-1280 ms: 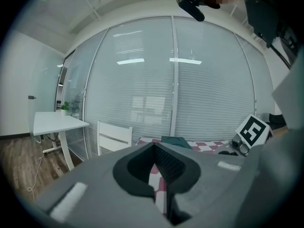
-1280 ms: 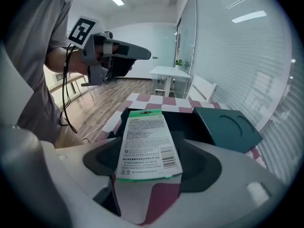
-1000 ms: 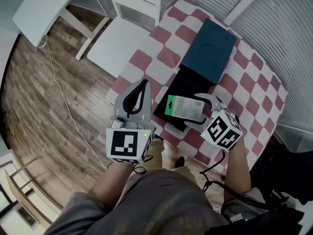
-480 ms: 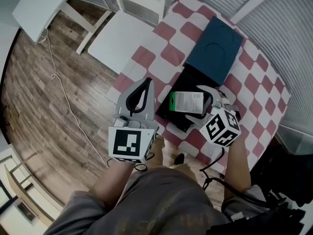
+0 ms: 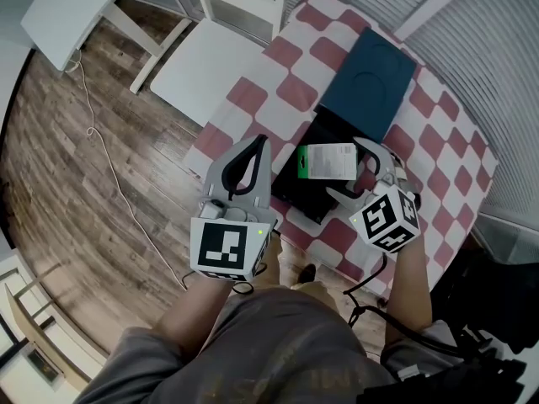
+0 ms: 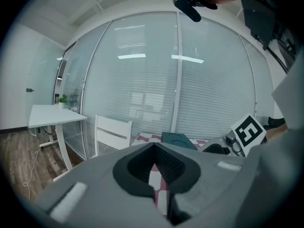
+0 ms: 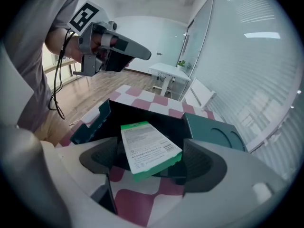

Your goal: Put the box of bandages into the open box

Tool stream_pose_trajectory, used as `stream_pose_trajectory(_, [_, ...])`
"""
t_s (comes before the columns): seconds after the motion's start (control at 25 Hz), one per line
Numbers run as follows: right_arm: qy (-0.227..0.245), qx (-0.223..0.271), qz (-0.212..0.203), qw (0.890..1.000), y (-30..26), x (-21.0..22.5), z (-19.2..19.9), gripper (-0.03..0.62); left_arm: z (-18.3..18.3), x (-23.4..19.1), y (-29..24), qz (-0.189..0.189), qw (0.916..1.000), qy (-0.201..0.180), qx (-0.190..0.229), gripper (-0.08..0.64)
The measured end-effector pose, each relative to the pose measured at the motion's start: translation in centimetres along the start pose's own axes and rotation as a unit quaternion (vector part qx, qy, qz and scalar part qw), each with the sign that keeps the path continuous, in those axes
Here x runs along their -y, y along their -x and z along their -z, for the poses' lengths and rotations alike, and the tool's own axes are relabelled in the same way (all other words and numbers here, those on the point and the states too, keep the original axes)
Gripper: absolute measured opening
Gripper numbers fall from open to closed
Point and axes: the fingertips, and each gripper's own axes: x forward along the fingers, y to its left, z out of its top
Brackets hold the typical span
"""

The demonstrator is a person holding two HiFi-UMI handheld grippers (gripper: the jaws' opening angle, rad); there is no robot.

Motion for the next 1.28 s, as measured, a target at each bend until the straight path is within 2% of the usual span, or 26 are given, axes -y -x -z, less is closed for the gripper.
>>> stream_pose_trajectory(0.24, [-0.013, -0.006, 0.029, 0.999, 1.8, 0.5, 1.2, 0.432, 0.4, 0.4, 0.0, 0.010, 0.9999, -0.001, 0.005, 0.000])
stream_pose_trajectory(0.48, [-0.030, -0.006, 0.103, 0.994, 3.5, 2.7, 2.1, 0.295, 0.1, 1.5, -0.5, 0.024, 0.9997, -0.002, 0.004, 0.000])
stream_pose_trajectory(0.72, [-0.029, -0.017, 0.140, 0.990, 3.1, 4.2, 2.5, 0.243, 0.0, 1.7, -1.6, 0.031, 0.9995, -0.003, -0.002, 0.000])
stream_pose_trajectory(0.88, [-0.032, -0.014, 0.147, 0.989, 2.9, 4.4, 2.4, 0.244, 0.4, 1.8, -1.9, 0.034, 0.9994, -0.002, -0.002, 0.000])
stream_pose_trajectory(1.12, [-0.028, -0.036, 0.157, 0.987, 1.7, 4.6, 2.4, 0.259, 0.5, 2.4, -1.7, 0.037, 0.9993, 0.000, -0.003, 0.000])
stream_pose_trajectory(1.28, [-0.041, -0.018, 0.160, 0.986, 2.0, 4.4, 1.8, 0.259, 0.3, 2.5, -1.4, 0.037, 0.9993, -0.002, 0.000, 0.000])
